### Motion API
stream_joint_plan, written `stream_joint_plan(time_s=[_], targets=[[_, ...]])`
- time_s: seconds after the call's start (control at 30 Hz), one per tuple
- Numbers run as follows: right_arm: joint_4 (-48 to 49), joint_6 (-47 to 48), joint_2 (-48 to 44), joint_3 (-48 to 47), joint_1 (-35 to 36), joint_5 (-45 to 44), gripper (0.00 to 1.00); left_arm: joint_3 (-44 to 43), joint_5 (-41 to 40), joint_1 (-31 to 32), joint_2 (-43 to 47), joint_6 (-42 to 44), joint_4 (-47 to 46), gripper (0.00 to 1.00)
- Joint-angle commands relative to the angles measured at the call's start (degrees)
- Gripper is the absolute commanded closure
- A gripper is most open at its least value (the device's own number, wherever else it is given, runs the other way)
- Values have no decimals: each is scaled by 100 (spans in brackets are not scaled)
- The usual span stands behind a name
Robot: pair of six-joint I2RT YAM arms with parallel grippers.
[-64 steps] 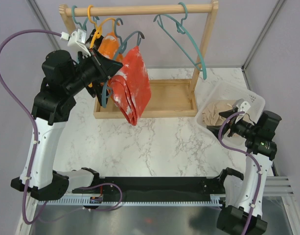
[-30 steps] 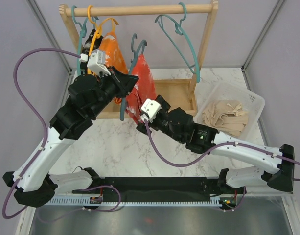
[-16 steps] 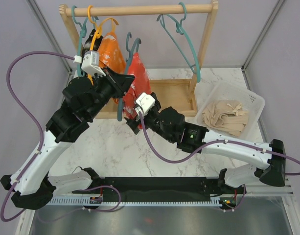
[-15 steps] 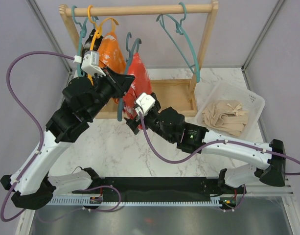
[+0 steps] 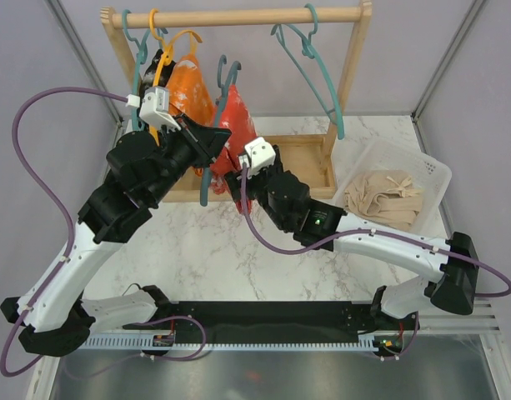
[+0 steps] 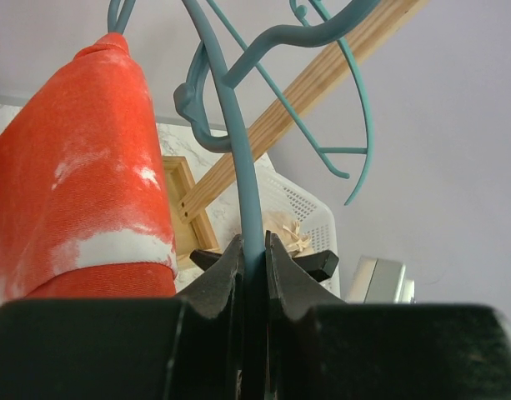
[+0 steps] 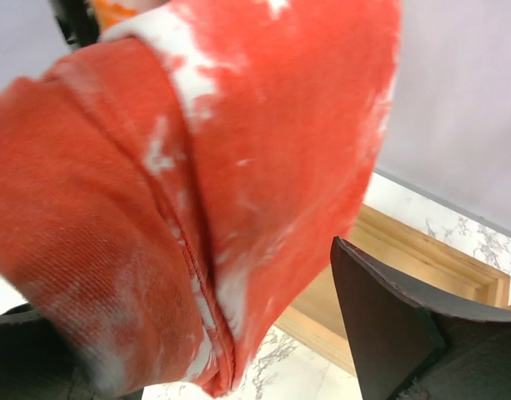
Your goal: Remove the trousers from the hanger
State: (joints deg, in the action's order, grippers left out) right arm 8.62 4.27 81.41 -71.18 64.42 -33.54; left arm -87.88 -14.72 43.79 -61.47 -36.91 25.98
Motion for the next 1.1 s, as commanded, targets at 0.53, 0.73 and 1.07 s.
stream_joint_plan(time_s=[0.53, 0.73, 1.07], targets=[[87, 961, -81, -563, -615, 2272, 90, -213, 1199, 42, 417, -440, -401, 98], [-851, 1119, -380, -1150, -948, 3236, 100, 42, 1007, 33, 688, -379, -216, 98], [-2936, 1235, -1232, -2207, -1643, 5612, 100, 824, 329, 42, 839, 26, 188, 98]])
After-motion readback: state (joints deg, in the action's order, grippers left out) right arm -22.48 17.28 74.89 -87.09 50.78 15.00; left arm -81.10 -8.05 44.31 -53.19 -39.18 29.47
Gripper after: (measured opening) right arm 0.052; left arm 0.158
